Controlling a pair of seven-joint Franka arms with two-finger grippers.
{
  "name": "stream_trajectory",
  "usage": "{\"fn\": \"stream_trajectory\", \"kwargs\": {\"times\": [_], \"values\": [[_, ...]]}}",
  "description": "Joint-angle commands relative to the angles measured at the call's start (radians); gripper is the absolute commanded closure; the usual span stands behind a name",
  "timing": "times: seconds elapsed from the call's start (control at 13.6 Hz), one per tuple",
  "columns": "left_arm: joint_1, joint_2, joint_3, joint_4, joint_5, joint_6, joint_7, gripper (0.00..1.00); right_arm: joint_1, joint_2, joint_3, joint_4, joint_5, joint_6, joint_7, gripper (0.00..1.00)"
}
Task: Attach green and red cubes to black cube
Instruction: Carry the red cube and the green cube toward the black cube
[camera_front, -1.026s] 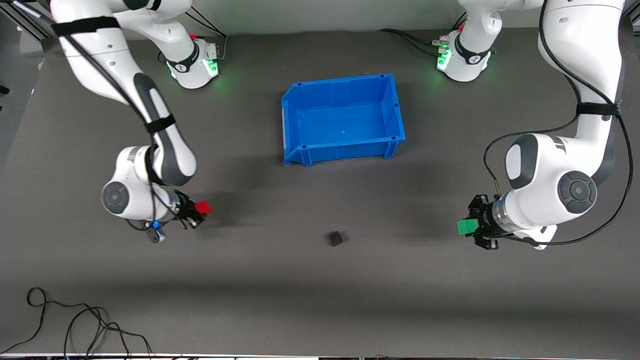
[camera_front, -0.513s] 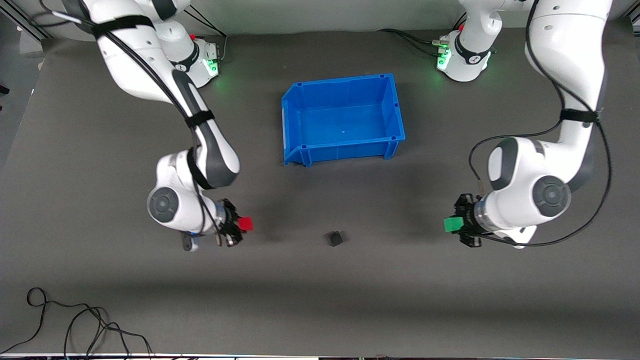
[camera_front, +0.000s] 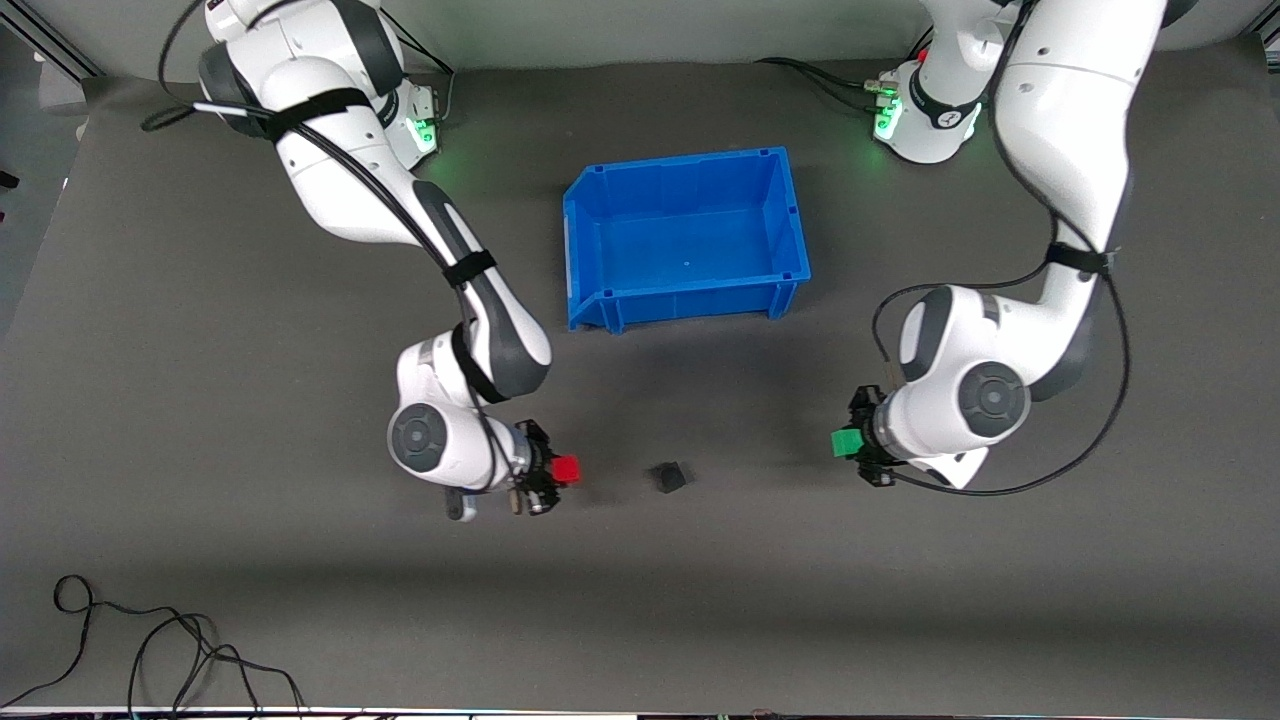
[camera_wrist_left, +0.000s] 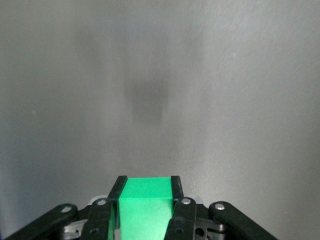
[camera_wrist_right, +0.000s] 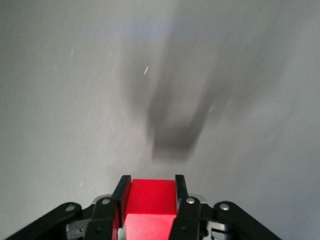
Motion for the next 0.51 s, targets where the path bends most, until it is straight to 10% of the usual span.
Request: {"fn": "stream_trajectory", "kwargs": {"times": [0.0, 0.44], "values": [[-0.052, 0.043, 0.015, 0.034, -0.002, 0.035, -0.106, 1.0, 0.001, 0.115, 0.033, 0.183, 0.021, 0.011, 0.093, 0.85], [-0.118, 0.094, 0.018, 0.051, 0.067, 0.106, -0.406, 1.0, 0.014, 0.189, 0.094, 0.191, 0.016, 0.142, 0.108, 0.85]]}}
